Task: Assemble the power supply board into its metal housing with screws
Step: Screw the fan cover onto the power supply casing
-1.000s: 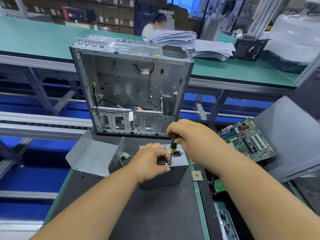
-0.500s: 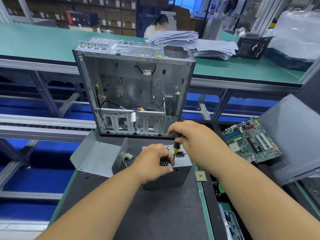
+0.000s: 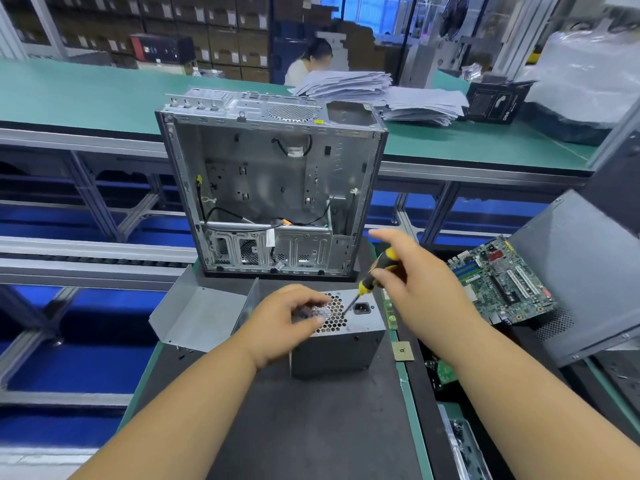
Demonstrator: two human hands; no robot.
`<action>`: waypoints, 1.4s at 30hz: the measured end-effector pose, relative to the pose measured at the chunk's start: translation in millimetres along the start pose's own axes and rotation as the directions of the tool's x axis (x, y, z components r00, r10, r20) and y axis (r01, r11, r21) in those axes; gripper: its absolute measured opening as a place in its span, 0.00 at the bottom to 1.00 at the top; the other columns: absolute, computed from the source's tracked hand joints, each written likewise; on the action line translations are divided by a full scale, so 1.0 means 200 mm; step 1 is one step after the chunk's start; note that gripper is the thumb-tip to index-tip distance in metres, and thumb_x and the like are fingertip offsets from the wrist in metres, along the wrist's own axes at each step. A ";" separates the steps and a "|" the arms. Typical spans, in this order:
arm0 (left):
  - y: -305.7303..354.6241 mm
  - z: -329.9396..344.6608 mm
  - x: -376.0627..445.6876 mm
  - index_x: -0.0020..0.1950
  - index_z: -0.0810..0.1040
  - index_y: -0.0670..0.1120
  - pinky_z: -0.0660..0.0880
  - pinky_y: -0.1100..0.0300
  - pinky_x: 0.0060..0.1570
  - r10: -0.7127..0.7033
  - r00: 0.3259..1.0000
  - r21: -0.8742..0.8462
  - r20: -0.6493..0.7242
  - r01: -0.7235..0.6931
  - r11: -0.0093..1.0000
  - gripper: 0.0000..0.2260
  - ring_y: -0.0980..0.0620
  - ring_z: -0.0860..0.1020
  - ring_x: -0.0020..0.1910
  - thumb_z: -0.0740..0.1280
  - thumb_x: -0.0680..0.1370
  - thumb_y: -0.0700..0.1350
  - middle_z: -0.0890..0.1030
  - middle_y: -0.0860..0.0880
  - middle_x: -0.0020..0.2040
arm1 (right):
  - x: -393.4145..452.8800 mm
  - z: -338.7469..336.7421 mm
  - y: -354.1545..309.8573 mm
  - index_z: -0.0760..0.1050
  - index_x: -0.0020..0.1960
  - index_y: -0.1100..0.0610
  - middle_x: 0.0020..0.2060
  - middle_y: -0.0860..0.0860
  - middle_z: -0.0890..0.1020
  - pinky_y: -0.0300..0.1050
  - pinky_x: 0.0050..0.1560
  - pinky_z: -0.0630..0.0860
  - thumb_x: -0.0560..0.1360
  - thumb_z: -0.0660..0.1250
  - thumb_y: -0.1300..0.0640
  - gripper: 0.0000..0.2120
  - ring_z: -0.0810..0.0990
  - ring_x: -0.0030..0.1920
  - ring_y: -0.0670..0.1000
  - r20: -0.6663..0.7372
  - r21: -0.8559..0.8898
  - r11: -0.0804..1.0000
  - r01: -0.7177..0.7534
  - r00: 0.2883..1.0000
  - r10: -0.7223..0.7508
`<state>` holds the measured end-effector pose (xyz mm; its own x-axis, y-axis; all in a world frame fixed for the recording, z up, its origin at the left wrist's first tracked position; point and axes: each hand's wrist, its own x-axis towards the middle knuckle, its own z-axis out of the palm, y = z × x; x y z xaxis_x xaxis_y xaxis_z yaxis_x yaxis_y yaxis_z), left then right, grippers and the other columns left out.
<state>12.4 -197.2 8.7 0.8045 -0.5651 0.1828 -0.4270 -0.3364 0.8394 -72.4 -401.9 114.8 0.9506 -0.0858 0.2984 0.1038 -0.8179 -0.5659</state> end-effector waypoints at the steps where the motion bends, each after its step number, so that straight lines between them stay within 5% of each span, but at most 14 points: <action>1: -0.01 -0.03 -0.02 0.56 0.83 0.55 0.71 0.69 0.57 -0.012 0.998 -0.020 -0.067 0.011 1.000 0.13 0.62 0.77 0.54 0.72 0.75 0.40 0.80 0.57 0.52 | 0.01 0.01 -0.02 0.69 0.65 0.42 0.43 0.42 0.80 0.31 0.39 0.70 0.80 0.65 0.59 0.18 0.77 0.43 0.36 -0.035 0.070 0.997 -0.011 0.999 0.014; 5: -0.05 -0.19 -0.11 0.52 0.82 0.56 0.72 0.69 0.51 -0.116 0.943 -0.114 -0.313 0.084 0.990 0.15 0.60 0.78 0.47 0.69 0.77 0.35 0.82 0.54 0.50 | 0.05 0.09 -0.14 0.73 0.52 0.43 0.41 0.36 0.81 0.28 0.32 0.71 0.79 0.66 0.60 0.11 0.78 0.42 0.37 -0.072 0.305 0.952 -0.013 0.997 0.037; 10: -0.18 -0.38 -0.29 0.48 0.83 0.56 0.73 0.65 0.43 -0.284 0.855 -0.212 -0.435 0.209 0.955 0.10 0.56 0.76 0.42 0.68 0.79 0.40 0.81 0.53 0.44 | 0.10 0.29 -0.26 0.74 0.50 0.46 0.41 0.38 0.83 0.27 0.39 0.73 0.78 0.67 0.61 0.09 0.81 0.44 0.36 -0.033 0.451 0.892 -0.003 0.999 0.020; 14: -0.32 -0.48 -0.46 0.46 0.82 0.58 0.73 0.69 0.41 -0.389 0.767 -0.218 -0.510 0.323 0.921 0.10 0.56 0.78 0.45 0.68 0.78 0.42 0.83 0.53 0.44 | 0.12 0.45 -0.28 0.74 0.50 0.43 0.42 0.44 0.83 0.45 0.49 0.79 0.78 0.67 0.58 0.09 0.83 0.48 0.48 0.005 0.492 0.869 -0.055 0.998 0.060; 21: -0.56 -0.49 -0.64 0.43 0.80 0.63 0.72 0.63 0.36 -0.586 0.627 -0.154 -0.513 0.605 0.781 0.10 0.59 0.78 0.39 0.67 0.75 0.46 0.80 0.60 0.39 | 0.12 0.60 -0.35 0.75 0.50 0.48 0.41 0.44 0.84 0.58 0.55 0.78 0.79 0.65 0.61 0.08 0.85 0.46 0.46 0.060 0.566 0.810 -0.151 0.988 0.142; 26: -0.69 -0.44 -0.63 0.43 0.78 0.58 0.71 0.63 0.35 -0.620 0.649 0.029 -0.441 0.701 0.712 0.07 0.60 0.76 0.37 0.69 0.75 0.45 0.80 0.59 0.40 | 0.13 0.62 -0.38 0.74 0.50 0.46 0.41 0.46 0.84 0.57 0.55 0.78 0.79 0.65 0.61 0.09 0.85 0.47 0.46 0.057 0.533 0.834 -0.146 0.989 0.136; 35: -0.78 -0.38 -0.53 0.43 0.69 0.55 0.63 0.65 0.31 -0.510 0.714 0.279 -0.480 0.675 0.683 0.11 0.60 0.72 0.38 0.72 0.74 0.46 0.73 0.59 0.41 | 0.13 0.64 -0.33 0.75 0.49 0.41 0.42 0.47 0.84 0.60 0.56 0.78 0.77 0.66 0.57 0.10 0.85 0.49 0.50 0.023 0.524 0.836 -0.165 0.983 0.180; 42: -0.79 -0.37 -0.51 0.48 0.73 0.51 0.76 0.54 0.41 -0.522 0.724 0.336 -0.452 0.680 0.652 0.04 0.54 0.74 0.41 0.63 0.79 0.42 0.76 0.53 0.45 | 0.14 0.60 -0.31 0.75 0.49 0.42 0.42 0.48 0.83 0.61 0.55 0.78 0.77 0.66 0.59 0.10 0.85 0.49 0.50 -0.014 0.539 0.831 -0.137 0.985 0.172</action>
<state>29.2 -30.4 -104.7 0.9915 0.1070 -0.0743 0.1299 -0.8564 0.4996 -17.7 -284.4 65.6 0.9501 -0.2330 0.2073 0.1134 -0.3612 -0.9256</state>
